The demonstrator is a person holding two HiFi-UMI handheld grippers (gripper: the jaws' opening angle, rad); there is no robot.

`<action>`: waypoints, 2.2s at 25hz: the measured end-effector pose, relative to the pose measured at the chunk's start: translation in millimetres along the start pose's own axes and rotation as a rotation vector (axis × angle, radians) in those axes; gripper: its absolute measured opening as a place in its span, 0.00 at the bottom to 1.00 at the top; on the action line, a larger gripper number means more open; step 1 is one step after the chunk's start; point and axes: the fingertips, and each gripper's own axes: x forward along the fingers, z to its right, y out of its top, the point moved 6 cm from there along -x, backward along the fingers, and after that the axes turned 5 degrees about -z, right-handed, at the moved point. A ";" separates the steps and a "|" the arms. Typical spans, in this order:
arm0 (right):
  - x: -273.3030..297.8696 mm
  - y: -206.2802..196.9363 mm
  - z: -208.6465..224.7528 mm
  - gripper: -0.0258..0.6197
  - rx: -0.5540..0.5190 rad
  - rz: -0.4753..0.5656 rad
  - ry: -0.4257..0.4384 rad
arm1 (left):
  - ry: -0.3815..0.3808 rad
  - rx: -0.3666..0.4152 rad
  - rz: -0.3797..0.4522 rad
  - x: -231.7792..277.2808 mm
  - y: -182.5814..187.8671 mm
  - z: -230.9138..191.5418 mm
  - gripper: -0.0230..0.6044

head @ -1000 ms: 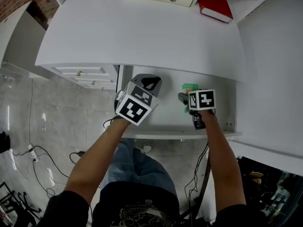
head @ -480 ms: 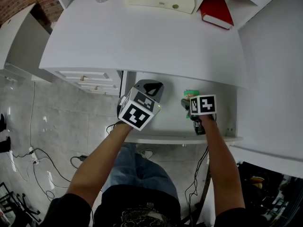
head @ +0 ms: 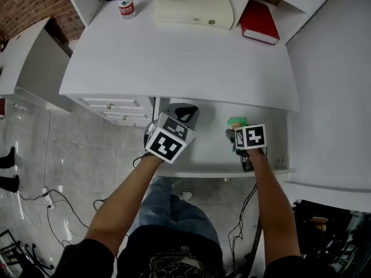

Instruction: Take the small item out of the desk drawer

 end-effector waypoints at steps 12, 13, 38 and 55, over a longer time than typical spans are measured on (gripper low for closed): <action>-88.3 10.1 3.1 0.59 0.040 0.163 0.002 | 0.018 -0.002 0.019 -36.8 41.8 17.1 0.05; -94.9 10.5 3.6 0.59 0.042 0.176 0.000 | 0.020 0.002 0.020 -38.9 44.9 18.6 0.05; -267.1 39.8 -64.5 0.59 0.143 0.566 -0.107 | -0.003 0.118 0.138 -153.2 107.0 4.6 0.05; -347.7 18.1 -136.1 0.59 0.222 0.800 -0.283 | -0.091 0.195 0.209 -209.6 110.1 -0.6 0.05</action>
